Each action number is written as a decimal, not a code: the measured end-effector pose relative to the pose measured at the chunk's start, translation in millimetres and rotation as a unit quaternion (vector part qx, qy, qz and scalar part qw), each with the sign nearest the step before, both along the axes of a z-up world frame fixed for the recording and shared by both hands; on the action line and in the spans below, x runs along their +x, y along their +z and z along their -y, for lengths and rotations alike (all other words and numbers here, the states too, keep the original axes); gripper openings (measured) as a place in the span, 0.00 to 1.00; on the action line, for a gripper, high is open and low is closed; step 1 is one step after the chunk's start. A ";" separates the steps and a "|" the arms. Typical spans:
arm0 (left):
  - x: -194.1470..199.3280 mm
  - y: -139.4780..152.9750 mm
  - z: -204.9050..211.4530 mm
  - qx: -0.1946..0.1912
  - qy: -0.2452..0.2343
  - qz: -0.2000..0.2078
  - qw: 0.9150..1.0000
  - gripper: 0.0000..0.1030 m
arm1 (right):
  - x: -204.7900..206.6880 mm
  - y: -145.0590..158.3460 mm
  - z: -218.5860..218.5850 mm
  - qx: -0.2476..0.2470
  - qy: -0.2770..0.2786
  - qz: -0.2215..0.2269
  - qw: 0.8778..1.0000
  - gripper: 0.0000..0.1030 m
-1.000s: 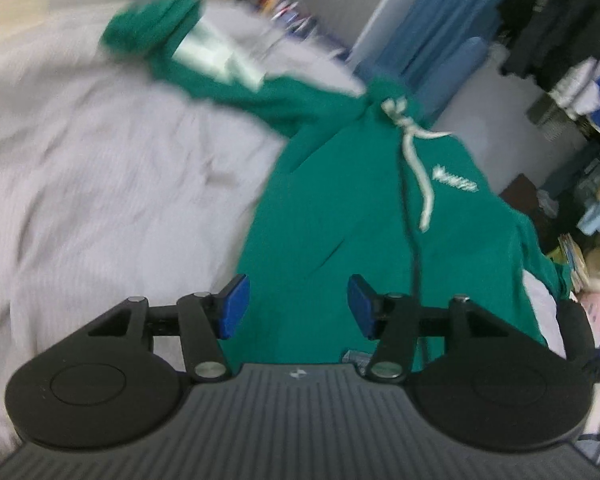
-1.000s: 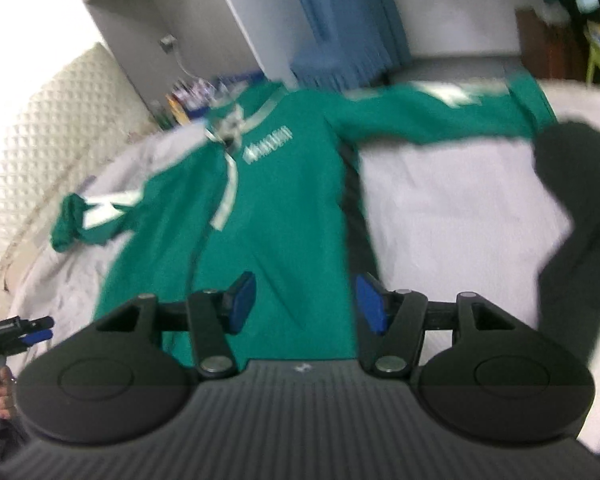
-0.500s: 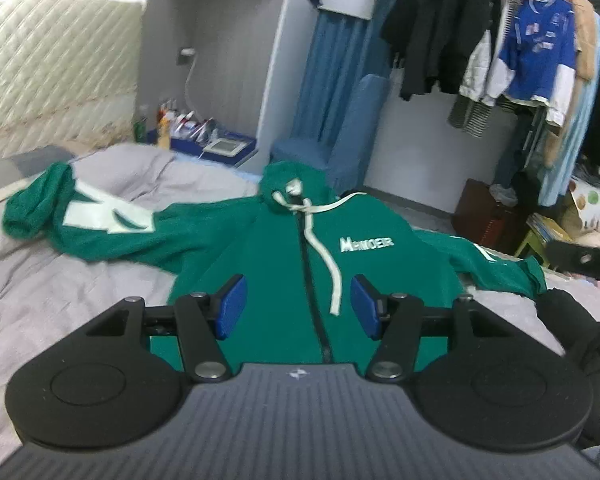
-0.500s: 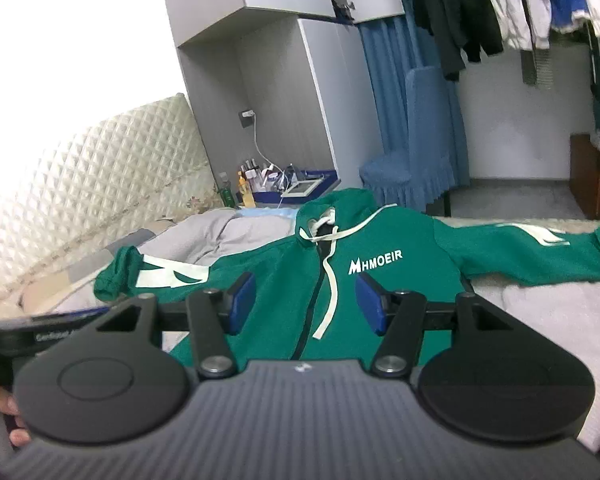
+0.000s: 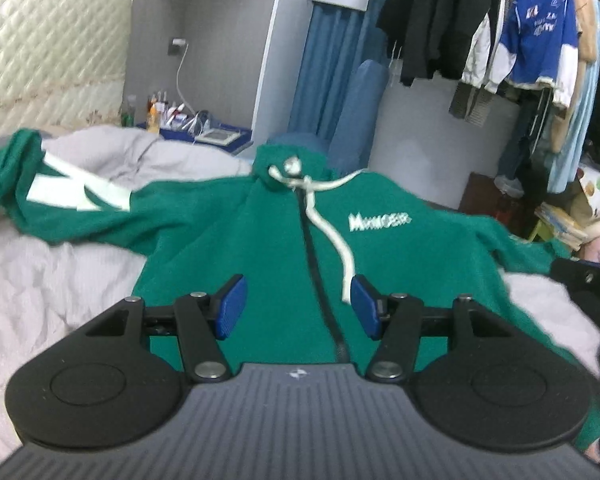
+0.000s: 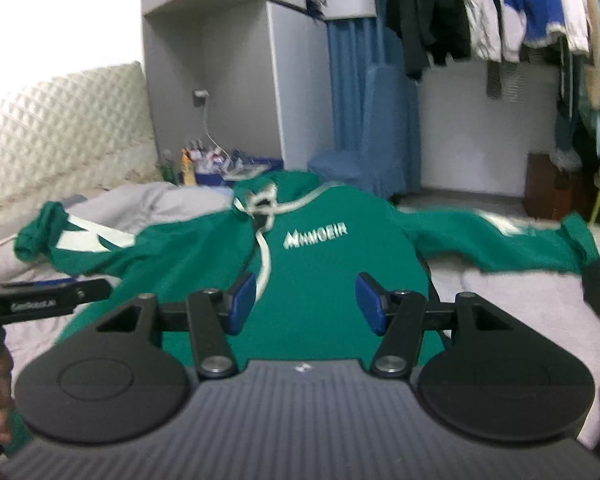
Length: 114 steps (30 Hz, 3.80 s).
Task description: Fold large clothes
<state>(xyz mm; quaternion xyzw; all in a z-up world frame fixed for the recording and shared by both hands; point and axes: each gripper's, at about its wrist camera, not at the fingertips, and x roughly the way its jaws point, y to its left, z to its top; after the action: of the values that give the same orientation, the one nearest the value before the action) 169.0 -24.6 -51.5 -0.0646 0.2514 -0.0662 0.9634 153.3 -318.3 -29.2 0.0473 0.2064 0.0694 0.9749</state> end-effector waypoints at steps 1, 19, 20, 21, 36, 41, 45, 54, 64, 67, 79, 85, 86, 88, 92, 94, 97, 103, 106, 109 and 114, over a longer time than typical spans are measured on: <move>1.9 -8.3 -1.5 0.002 -0.001 -0.006 1.000 0.61 | 4.8 -3.1 5.0 0.015 -0.003 -0.014 1.000 0.57; 35.0 -95.9 10.3 -0.006 -0.045 -0.104 0.994 0.61 | 132.9 -104.2 218.1 0.321 -0.178 -0.089 0.926 0.84; 36.5 -98.6 10.6 -0.006 -0.044 -0.107 0.993 0.61 | 139.5 -112.1 227.8 0.334 -0.186 -0.083 0.920 0.84; 38.2 -101.1 10.4 -0.006 -0.042 -0.109 0.993 0.61 | 147.1 -120.9 240.2 0.345 -0.198 -0.074 0.914 0.84; 64.2 -119.5 24.1 0.017 -0.020 -0.097 0.995 0.67 | 234.4 -146.5 343.1 0.216 -0.342 -0.012 0.915 0.40; 70.4 -120.9 22.0 0.006 -0.011 -0.098 0.995 0.67 | 243.1 -131.6 379.8 0.177 -0.394 0.016 0.902 0.39; 71.8 -121.3 21.5 0.005 -0.005 -0.098 0.995 0.67 | 238.5 -136.5 412.9 0.197 -0.414 0.015 0.888 0.17; 72.3 -109.2 18.7 0.017 0.009 -0.087 0.996 0.67 | 242.0 -88.4 385.6 0.158 -0.362 0.057 0.917 0.08; 49.1 -71.4 -18.4 -0.008 0.044 -0.057 0.997 0.67 | 229.4 56.9 273.1 0.078 -0.220 0.141 0.962 0.08; 47.2 -62.5 -37.6 -0.035 0.057 -0.058 0.996 0.67 | 220.1 95.1 220.8 0.058 -0.176 0.164 0.969 0.08; 23.7 -28.1 -111.9 -0.094 0.103 -0.007 0.990 0.67 | 166.7 142.9 -3.2 -0.034 -0.003 0.214 0.976 0.08; 22.1 -27.4 -144.7 -0.130 0.116 0.001 0.985 0.67 | 140.8 82.4 -101.9 -0.093 0.061 0.192 0.975 0.08; 21.8 -27.6 -148.5 -0.136 0.116 0.002 0.984 0.67 | 138.5 70.6 -113.9 -0.099 0.070 0.184 0.975 0.08; 21.7 -28.0 -155.7 -0.149 0.116 0.004 0.982 0.67 | 134.4 42.1 -135.7 -0.116 0.089 0.164 0.976 0.08; 25.8 -31.7 -162.2 -0.164 0.114 0.005 0.980 0.67 | 127.1 -14.3 -168.1 -0.146 0.115 0.114 0.976 0.09; 27.9 -33.7 -161.4 -0.159 0.112 0.013 0.981 0.67 | 123.5 -40.1 -180.5 -0.161 0.131 0.085 0.975 0.10; 34.7 -39.0 -158.3 -0.162 0.099 0.018 0.982 0.67 | 118.9 -70.9 -187.5 -0.175 0.147 0.057 0.972 0.10; 50.5 -49.9 -154.5 -0.173 0.088 0.029 0.981 0.67 | 122.3 -92.5 -195.3 -0.172 0.169 -0.008 0.971 0.15; 56.1 -51.3 -150.8 -0.179 0.069 0.034 0.981 0.67 | 118.0 -93.8 -188.9 -0.147 0.176 -0.044 0.972 0.32; 55.3 -50.4 -144.4 -0.179 0.046 0.040 0.982 0.67 | 109.2 -88.2 -181.1 -0.126 0.190 -0.050 0.972 0.65; 47.3 -46.3 -131.6 -0.170 0.024 0.050 0.984 0.67 | 77.6 -67.3 -158.2 -0.096 0.200 -0.066 0.973 0.72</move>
<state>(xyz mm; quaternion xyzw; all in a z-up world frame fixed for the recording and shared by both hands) 216.4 107.0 -97.8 -0.2296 0.1860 -0.0877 0.9513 230.9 -160.1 -96.6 -0.0846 0.2816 0.2396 0.9253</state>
